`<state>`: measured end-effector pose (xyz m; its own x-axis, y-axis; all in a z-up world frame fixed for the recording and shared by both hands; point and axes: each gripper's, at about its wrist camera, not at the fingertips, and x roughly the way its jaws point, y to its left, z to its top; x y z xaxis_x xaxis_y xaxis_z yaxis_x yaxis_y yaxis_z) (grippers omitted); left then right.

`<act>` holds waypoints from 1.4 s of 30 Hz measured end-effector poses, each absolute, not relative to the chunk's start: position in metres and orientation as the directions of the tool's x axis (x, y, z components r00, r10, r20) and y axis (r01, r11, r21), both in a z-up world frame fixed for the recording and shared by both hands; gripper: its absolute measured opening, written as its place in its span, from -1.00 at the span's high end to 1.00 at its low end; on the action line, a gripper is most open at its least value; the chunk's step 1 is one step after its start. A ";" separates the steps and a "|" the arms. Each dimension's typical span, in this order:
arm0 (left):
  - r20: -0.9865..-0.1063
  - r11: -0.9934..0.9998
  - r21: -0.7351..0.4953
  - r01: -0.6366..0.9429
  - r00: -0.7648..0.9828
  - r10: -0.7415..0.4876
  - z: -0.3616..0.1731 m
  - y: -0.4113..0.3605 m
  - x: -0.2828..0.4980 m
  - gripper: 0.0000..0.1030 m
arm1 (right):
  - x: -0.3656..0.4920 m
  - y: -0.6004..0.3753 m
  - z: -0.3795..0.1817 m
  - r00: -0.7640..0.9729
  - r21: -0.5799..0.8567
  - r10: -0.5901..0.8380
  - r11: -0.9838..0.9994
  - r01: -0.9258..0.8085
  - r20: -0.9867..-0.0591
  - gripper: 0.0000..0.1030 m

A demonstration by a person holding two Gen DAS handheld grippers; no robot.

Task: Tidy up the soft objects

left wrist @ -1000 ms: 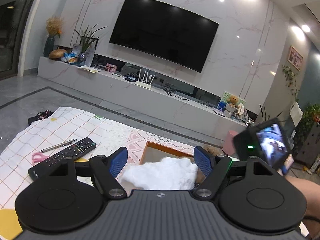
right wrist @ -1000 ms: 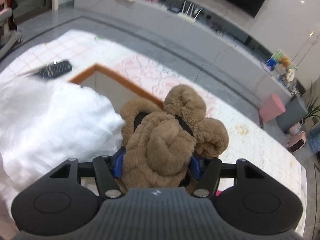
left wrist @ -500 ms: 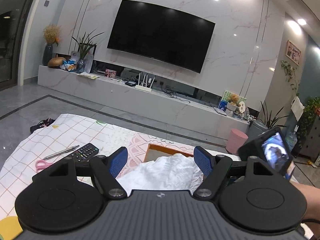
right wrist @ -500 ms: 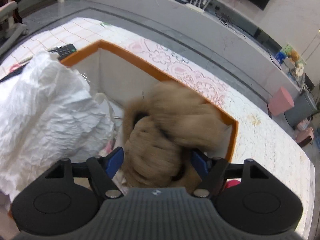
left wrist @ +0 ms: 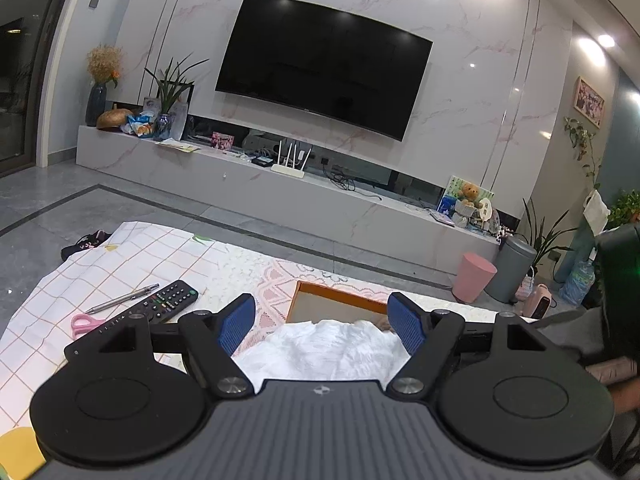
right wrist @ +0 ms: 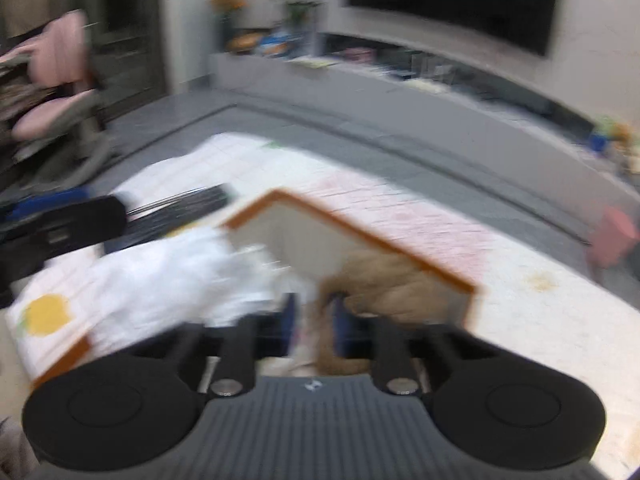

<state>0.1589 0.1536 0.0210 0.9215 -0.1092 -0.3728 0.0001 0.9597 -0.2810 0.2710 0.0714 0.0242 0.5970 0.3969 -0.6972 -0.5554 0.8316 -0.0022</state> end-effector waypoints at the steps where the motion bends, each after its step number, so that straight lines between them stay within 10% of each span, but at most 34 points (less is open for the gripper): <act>1: -0.376 0.960 -0.281 -0.001 0.920 -0.108 0.021 0.154 0.159 -0.71 | 0.270 0.074 0.022 0.566 0.023 0.429 0.810 -0.585 -0.704 1.00; 24: -0.429 0.955 -0.291 -0.060 0.900 -0.074 0.016 0.160 0.168 -0.72 | 0.290 0.081 -0.030 0.610 -0.202 0.105 0.888 -0.413 -0.785 0.97; 27: -0.434 0.964 -0.252 -0.081 0.900 -0.038 0.017 0.156 0.166 -0.72 | 0.276 0.080 -0.010 0.677 -0.241 0.101 0.888 -0.392 -0.729 0.22; 42: -0.365 0.992 -0.119 0.032 0.928 -0.074 0.063 0.122 0.127 -0.71 | 0.166 0.030 0.088 0.813 -0.178 0.219 0.914 -0.364 -0.539 -0.81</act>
<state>0.1270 0.1222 0.0629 0.9280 -0.0736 -0.3652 0.0319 0.9924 -0.1189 0.1665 0.0300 0.0877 0.8133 0.2191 -0.5391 -0.3642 0.9141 -0.1780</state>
